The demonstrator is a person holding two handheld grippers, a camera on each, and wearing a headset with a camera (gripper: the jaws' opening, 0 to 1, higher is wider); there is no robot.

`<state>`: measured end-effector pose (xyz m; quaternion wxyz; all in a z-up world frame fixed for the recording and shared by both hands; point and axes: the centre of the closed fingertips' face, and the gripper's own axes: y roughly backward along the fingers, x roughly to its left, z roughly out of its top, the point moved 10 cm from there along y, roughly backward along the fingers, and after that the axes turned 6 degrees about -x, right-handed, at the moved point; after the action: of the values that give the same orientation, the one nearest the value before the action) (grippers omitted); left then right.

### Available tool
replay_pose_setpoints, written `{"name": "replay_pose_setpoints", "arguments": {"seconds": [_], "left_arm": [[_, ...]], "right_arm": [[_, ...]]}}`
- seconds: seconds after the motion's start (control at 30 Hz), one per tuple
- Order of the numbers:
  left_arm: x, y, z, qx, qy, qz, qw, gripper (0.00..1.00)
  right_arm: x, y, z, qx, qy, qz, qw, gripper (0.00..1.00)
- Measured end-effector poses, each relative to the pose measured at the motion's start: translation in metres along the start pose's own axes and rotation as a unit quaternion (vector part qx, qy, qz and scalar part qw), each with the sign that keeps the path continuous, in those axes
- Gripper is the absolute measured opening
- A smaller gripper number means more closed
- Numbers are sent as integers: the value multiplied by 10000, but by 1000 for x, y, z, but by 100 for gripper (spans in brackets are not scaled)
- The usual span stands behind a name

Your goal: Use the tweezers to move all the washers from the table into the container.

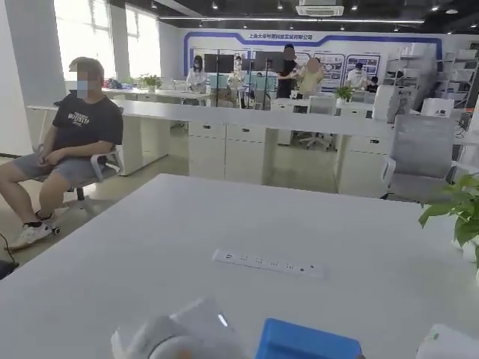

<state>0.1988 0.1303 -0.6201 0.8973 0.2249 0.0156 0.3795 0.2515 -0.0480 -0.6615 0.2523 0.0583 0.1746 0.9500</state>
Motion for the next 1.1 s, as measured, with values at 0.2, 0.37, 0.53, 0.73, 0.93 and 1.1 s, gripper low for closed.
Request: {"name": "replay_pose_setpoints", "arguments": {"seconds": [0.2, 0.37, 0.53, 0.73, 0.93, 1.1], "left_arm": [[-7, -11, 12, -205, -112, -732, 9970, 14], [-15, -19, 18, -375, -229, -1115, 9928, 15], [-18, -24, 21, -344, -484, -1517, 9866, 11], [-25, -29, 21, -83, -862, -2028, 9754, 3], [-30, -35, 19, 45, -1305, -2349, 9632, 1], [-32, -37, 16, 205, -1619, -2605, 9516, 0]], "right_arm": [[10, -1, -5, 297, 256, 441, 9983, 3], [16, -3, -8, 497, 406, 597, 9962, 3], [24, -5, -12, 804, 827, 865, 9896, 3], [32, -6, -16, 954, 964, 1072, 9849, 3], [34, -6, -23, 1141, 1101, 1208, 9799, 3], [34, -6, -31, 1336, 1179, 1304, 9753, 3]]}}
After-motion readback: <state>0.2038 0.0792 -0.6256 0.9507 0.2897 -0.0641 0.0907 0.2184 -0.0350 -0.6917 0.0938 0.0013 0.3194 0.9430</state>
